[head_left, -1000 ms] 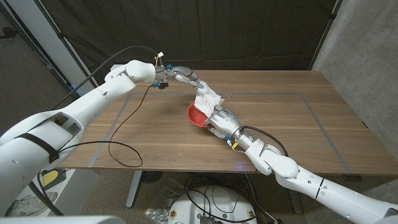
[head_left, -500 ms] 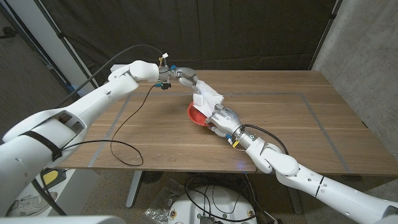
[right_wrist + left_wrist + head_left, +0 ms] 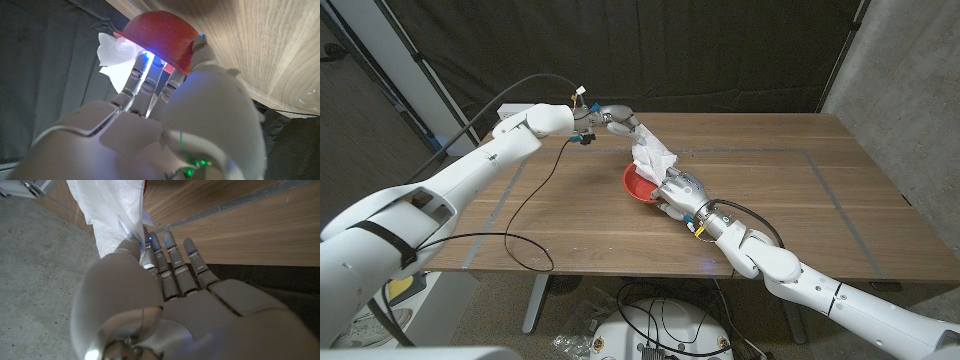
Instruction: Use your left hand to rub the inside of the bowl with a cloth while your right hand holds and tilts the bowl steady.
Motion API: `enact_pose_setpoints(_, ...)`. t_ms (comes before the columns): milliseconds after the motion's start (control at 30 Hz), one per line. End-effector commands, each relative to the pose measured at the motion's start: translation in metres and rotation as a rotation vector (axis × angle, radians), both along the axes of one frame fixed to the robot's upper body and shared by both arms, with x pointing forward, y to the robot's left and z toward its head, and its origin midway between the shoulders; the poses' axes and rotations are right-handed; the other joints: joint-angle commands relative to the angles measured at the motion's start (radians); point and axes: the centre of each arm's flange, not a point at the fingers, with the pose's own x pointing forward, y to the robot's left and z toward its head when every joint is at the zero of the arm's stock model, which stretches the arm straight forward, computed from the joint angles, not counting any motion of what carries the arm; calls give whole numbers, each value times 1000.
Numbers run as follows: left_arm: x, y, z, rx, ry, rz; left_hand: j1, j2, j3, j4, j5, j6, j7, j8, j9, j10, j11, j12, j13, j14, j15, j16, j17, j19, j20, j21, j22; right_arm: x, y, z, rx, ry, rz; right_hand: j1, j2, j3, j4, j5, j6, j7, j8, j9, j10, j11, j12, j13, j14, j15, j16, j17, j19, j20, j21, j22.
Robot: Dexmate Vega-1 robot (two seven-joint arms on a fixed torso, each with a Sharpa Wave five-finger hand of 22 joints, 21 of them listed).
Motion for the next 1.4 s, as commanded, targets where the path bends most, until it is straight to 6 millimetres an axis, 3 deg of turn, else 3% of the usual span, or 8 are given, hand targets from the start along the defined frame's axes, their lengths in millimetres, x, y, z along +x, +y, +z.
enact_pose_setpoints(33,-2,4,0,-40,3,-8,5,7,14,3,-5,-1,1,13,13,-3,1,12,12,-4,-100,-4,9,-3,2,10,-1,-2,-2,-1,27,-16,10,-42,-5,-18,19,-1,82,-34,-14,-8,-84,0,-7,-66,9,-127,-22,-32,1,-106,-9,-2)
enact_pose_setpoints(133,-3,3,1,-43,1,-9,6,6,16,4,-7,-3,3,18,19,-5,1,17,18,-4,-98,-4,14,-3,1,13,-1,-4,-3,-1,39,-35,5,-46,-9,-25,16,2,109,-34,-18,-11,-100,-1,-2,-90,5,-128,-37,-49,-7,-103,-17,-3)
enact_pose_setpoints(200,-3,3,1,-44,1,-9,6,6,18,6,-8,-4,1,23,24,-5,1,21,23,-4,-98,-4,18,-6,3,14,-1,-5,-4,-1,50,-53,2,-49,-8,-32,12,11,123,-33,-36,-14,-90,-1,18,-98,-11,-128,-68,-78,-32,-95,-38,-5)
enact_pose_setpoints(333,-4,5,0,-55,0,-4,5,4,22,9,-11,-10,4,31,33,-9,-1,28,31,-6,-98,-5,25,-7,5,19,-2,-5,-6,-1,54,-63,-9,-63,3,-30,11,62,144,-35,-61,-18,-13,-2,41,-82,-52,-127,-269,-248,-105,-17,-168,-7)
enact_pose_setpoints(500,-6,9,1,-73,-5,4,5,1,26,10,-13,-11,2,42,43,-12,-3,35,40,-5,-97,-6,31,-11,6,23,-2,-6,-9,-2,61,-74,-11,-66,-1,-20,7,75,152,-36,-57,-17,40,-2,70,-72,-38,-125,-429,-347,-147,5,-277,-7)
enact_pose_setpoints(567,-7,11,2,-83,-7,7,5,-1,28,10,-14,-13,1,46,48,-13,-2,39,45,-4,-98,-8,33,-16,10,24,-3,-6,-10,-2,67,-72,-14,-69,-3,-18,8,78,164,-37,-55,-17,50,-4,76,-75,-66,-122,-491,-384,-206,33,-332,-8)
enact_pose_setpoints(1000,-21,23,9,-154,-54,20,5,-5,39,13,-18,-21,6,65,67,-13,1,48,49,1,-97,-16,39,-25,11,30,-6,-8,-14,-4,71,-94,-16,-83,-7,-18,13,86,167,-38,-57,-18,56,-8,76,-83,-103,-119,-518,-429,-235,56,-394,-8)
enact_pose_setpoints(1400,-37,59,9,-498,-222,65,2,-10,45,15,-19,-22,2,81,81,-14,-5,53,50,5,-103,-22,44,-28,8,36,-8,-4,-22,1,118,-98,-46,-85,-5,-16,14,88,165,-39,-58,-18,56,-7,77,-84,-84,-120,-509,-437,-207,53,-401,-9)
